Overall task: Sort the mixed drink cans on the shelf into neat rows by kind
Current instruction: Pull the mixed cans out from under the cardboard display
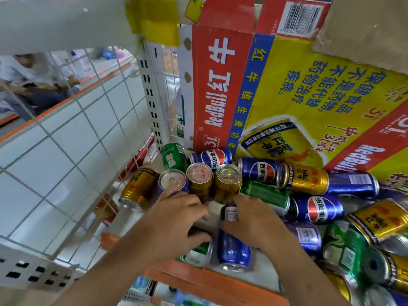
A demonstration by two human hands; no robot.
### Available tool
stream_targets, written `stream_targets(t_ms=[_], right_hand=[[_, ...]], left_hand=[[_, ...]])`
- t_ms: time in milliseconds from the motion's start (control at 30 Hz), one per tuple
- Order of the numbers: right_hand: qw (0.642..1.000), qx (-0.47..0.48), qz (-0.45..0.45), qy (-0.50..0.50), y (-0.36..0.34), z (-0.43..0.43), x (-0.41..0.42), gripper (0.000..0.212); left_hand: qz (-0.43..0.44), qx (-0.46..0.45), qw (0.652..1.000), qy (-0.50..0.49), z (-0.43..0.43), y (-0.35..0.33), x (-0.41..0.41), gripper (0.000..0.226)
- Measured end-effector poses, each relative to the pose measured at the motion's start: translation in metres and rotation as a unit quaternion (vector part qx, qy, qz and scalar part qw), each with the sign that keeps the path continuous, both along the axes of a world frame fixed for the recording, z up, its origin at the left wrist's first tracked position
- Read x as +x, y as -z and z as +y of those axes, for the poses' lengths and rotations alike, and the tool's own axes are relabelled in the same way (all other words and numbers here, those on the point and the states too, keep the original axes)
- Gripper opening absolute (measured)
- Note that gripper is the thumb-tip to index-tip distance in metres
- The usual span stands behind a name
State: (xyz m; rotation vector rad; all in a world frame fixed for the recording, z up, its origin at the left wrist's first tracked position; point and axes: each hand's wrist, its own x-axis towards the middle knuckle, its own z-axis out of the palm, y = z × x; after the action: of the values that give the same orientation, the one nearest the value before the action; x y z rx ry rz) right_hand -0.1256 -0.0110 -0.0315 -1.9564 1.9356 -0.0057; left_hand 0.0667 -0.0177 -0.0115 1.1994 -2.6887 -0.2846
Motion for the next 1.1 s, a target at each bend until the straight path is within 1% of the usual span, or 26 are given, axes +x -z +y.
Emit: stream_targets(t_ms=[67,100,167,200,300,367,433,567,633,700,767,833,900,967,1033,1100], right_hand=[[1.000,0.023,-0.004,-0.004,0.002,0.003,0.000,0.057],[0.999,0.036,-0.010,-0.004,0.002,0.005,0.000,0.062],[0.997,0.068,-0.039,0.001,0.003,0.008,0.002,0.076],[0.995,0.082,-0.055,0.007,0.004,0.010,0.003,0.083],[0.990,0.110,-0.088,0.031,0.005,0.017,0.003,0.099],[0.988,0.106,-0.107,0.041,0.006,0.021,0.002,0.104],[0.987,0.100,-0.111,0.049,0.008,0.025,0.002,0.108],[0.985,0.131,-0.107,0.042,0.009,0.035,0.004,0.121],[0.984,0.126,-0.116,0.037,0.010,0.040,0.006,0.124],[0.989,0.083,-0.115,0.034,0.010,0.045,0.009,0.121],[0.994,0.040,-0.095,0.027,0.004,0.047,0.010,0.111],[0.995,0.007,-0.087,0.037,-0.005,0.047,0.009,0.091],[0.992,-0.030,-0.100,0.065,-0.017,0.044,0.007,0.060],[0.987,-0.065,-0.110,0.094,-0.028,0.040,0.005,0.039],[0.984,-0.096,-0.110,0.107,-0.036,0.035,0.006,0.030],[0.981,-0.123,-0.103,0.105,-0.040,0.030,0.009,0.027]], left_hand=[[-0.036,0.009,0.999,0.012,0.005,0.010,0.003,0.045],[-0.054,0.015,0.998,0.021,0.008,0.015,0.003,0.045],[-0.086,0.007,0.996,0.030,0.014,0.021,0.001,0.044],[-0.105,-0.007,0.994,0.029,0.017,0.026,0.001,0.047],[-0.138,0.053,0.988,0.033,0.024,0.045,-0.002,0.075],[-0.150,0.050,0.987,0.018,0.024,0.048,-0.002,0.085],[-0.143,0.049,0.989,0.002,0.022,0.049,0.000,0.084],[-0.134,0.051,0.990,-0.002,0.019,0.052,0.001,0.084],[-0.122,0.061,0.990,-0.021,0.016,0.053,0.011,0.083],[-0.110,0.069,0.991,-0.042,0.014,0.055,0.022,0.084],[-0.095,0.079,0.990,-0.062,0.013,0.057,0.032,0.083],[-0.075,0.084,0.991,-0.077,0.014,0.059,0.035,0.081],[-0.050,0.087,0.991,-0.086,0.014,0.059,0.035,0.079],[-0.023,0.103,0.990,-0.097,0.016,0.053,0.036,0.081],[-0.002,0.106,0.989,-0.102,0.018,0.044,0.037,0.083],[0.017,0.079,0.993,-0.089,0.021,0.032,0.035,0.086]])
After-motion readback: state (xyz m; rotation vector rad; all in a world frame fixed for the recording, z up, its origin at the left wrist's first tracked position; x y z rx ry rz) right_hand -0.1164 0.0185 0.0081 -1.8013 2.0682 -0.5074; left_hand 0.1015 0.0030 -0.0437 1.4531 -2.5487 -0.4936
